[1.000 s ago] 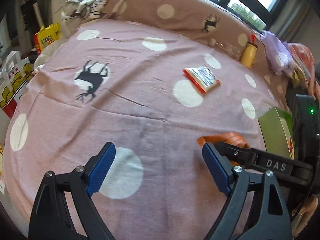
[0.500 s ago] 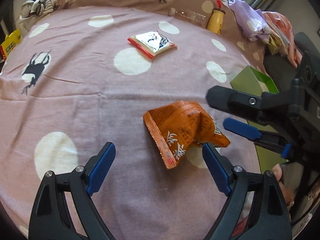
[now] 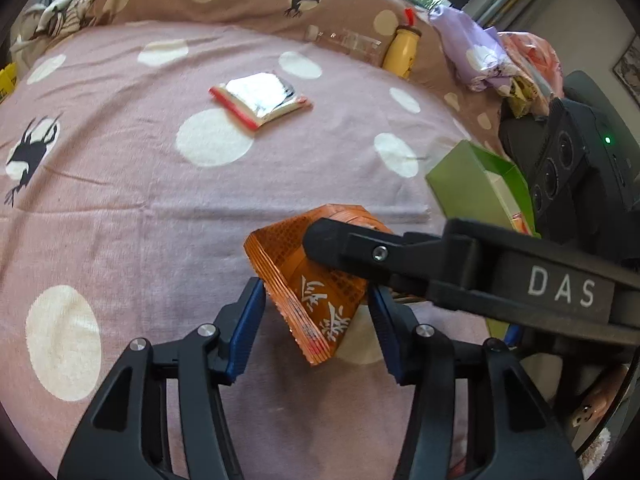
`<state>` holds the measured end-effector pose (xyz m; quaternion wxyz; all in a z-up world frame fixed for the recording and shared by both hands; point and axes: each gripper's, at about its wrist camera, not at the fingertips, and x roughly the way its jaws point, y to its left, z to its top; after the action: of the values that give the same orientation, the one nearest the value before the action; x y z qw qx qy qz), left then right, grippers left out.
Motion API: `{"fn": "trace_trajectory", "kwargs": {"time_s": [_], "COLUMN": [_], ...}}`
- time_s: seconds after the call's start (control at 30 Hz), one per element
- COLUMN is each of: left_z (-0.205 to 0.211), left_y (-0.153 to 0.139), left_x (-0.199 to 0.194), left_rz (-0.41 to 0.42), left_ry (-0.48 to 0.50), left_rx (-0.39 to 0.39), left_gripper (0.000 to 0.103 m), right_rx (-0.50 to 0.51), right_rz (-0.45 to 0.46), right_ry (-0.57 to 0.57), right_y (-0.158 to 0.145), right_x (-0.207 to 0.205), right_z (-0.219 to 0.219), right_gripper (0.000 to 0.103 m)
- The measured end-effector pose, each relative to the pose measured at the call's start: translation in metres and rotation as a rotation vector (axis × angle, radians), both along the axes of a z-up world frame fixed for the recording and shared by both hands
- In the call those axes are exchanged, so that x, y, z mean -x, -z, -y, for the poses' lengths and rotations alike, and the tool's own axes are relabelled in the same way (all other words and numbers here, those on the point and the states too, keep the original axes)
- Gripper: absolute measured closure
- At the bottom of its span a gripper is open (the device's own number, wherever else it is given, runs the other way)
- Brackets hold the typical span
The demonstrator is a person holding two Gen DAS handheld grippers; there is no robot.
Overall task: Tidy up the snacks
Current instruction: 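Grasp the orange chip bag with the right gripper and lift, then carry the orange chip bag with the right gripper over the green box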
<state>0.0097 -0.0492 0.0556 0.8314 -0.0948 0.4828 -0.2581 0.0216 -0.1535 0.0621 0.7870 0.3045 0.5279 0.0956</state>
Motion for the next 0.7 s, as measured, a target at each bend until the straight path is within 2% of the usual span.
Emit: {"fn": "trace_trajectory", "kwargs": {"time_s": [0.1, 0.2, 0.33, 0.57, 0.7], "left_z": [0.013, 0.036, 0.083, 0.165, 0.198], "left_y": [-0.020, -0.043, -0.067, -0.076, -0.069], "left_x": [0.008, 0.012, 0.017, 0.020, 0.022], "left_rz": [0.061, 0.122, 0.206, 0.262, 0.245], "left_ry": [0.019, 0.063, 0.176, 0.375, 0.451], "left_rx": [0.036, 0.065, 0.089, 0.090, 0.085], "left_gripper": [0.052, 0.052, 0.052, 0.052, 0.052], "right_rx": [0.013, 0.068, 0.099, 0.071, 0.053], "right_rz": [0.073, 0.178, 0.298, 0.353, 0.343], "right_ry": [0.016, 0.058, 0.192, 0.458, 0.590], "right_y": [-0.023, -0.052, -0.080, -0.085, -0.079], "right_x": [0.010, 0.025, 0.051, 0.091, 0.110], "right_z": [0.011, 0.027, 0.066, 0.140, 0.174], "right_gripper": [0.039, 0.039, 0.038, 0.038, 0.038]}}
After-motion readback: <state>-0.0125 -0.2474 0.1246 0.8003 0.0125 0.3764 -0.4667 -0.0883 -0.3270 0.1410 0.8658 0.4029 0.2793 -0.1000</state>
